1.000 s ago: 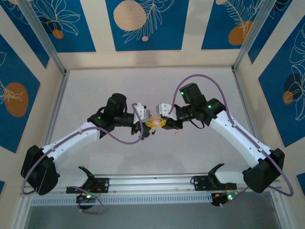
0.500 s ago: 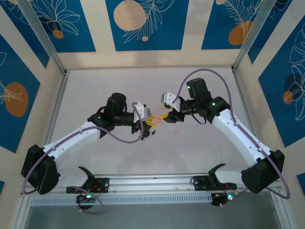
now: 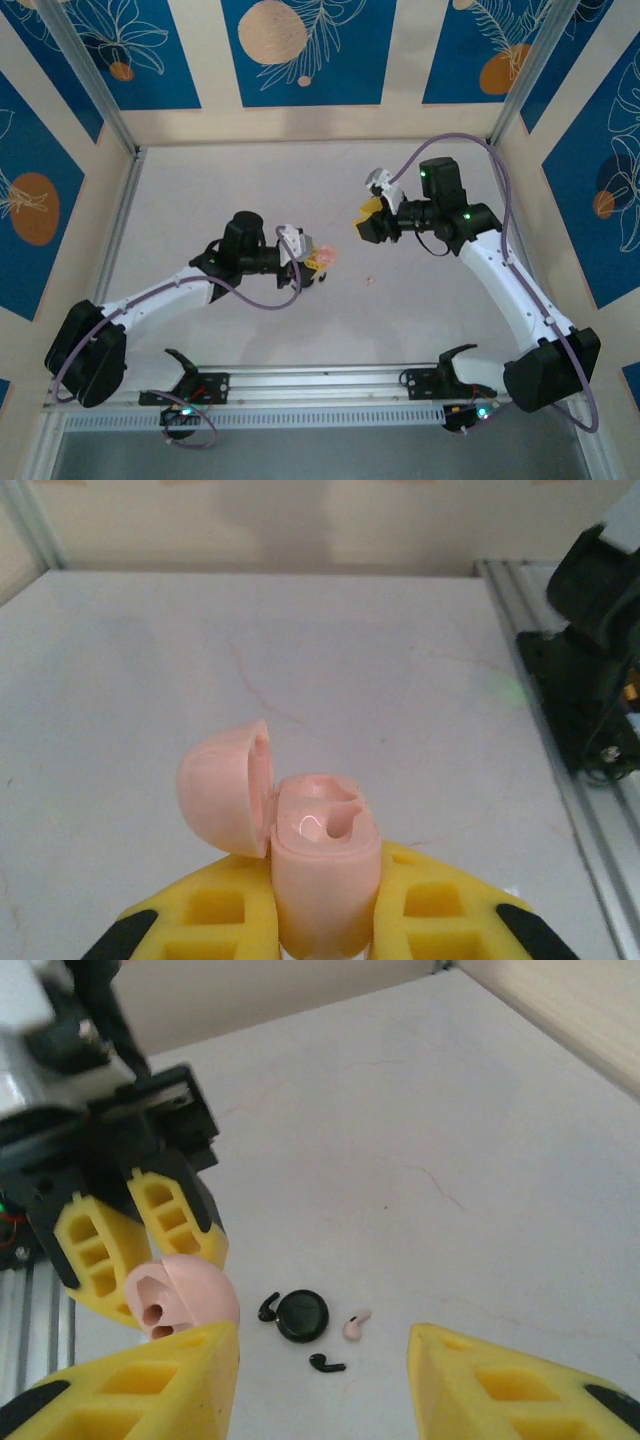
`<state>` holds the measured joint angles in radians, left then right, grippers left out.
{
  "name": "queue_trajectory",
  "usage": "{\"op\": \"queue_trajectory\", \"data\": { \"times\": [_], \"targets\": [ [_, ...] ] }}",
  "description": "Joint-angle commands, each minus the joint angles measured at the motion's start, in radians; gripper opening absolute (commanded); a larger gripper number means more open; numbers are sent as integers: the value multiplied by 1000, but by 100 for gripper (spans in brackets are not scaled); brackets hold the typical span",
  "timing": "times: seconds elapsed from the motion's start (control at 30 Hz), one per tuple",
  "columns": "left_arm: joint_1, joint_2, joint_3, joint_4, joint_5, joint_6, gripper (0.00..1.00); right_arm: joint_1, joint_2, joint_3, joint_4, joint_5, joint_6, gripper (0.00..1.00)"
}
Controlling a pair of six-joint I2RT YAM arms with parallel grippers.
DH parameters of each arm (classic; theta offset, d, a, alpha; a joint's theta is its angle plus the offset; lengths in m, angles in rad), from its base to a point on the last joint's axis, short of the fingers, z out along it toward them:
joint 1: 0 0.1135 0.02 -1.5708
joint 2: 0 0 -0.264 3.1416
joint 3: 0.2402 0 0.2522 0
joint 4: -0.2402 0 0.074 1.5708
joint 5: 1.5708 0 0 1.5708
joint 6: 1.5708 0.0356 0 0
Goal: Insert the wireless bluetooth earbuds into the charging case
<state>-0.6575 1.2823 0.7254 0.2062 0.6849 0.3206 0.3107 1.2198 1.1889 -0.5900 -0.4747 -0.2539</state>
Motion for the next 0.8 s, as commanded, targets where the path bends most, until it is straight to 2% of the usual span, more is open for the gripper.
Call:
{"op": "queue_trajectory", "data": {
  "times": [0.0,0.17,0.37,0.77],
  "targets": [
    [0,-3,-61,162,-93,-72,13,-33,26,-5,-120,84,318,47],
    [-1,3,-136,264,-118,-115,13,-83,135,5,-335,182,538,46],
    [0,34,-154,300,-110,-118,13,-92,257,-31,-384,224,729,46],
    [0,62,-152,339,-98,-134,14,-15,548,73,-453,348,754,46]
  ]
}}
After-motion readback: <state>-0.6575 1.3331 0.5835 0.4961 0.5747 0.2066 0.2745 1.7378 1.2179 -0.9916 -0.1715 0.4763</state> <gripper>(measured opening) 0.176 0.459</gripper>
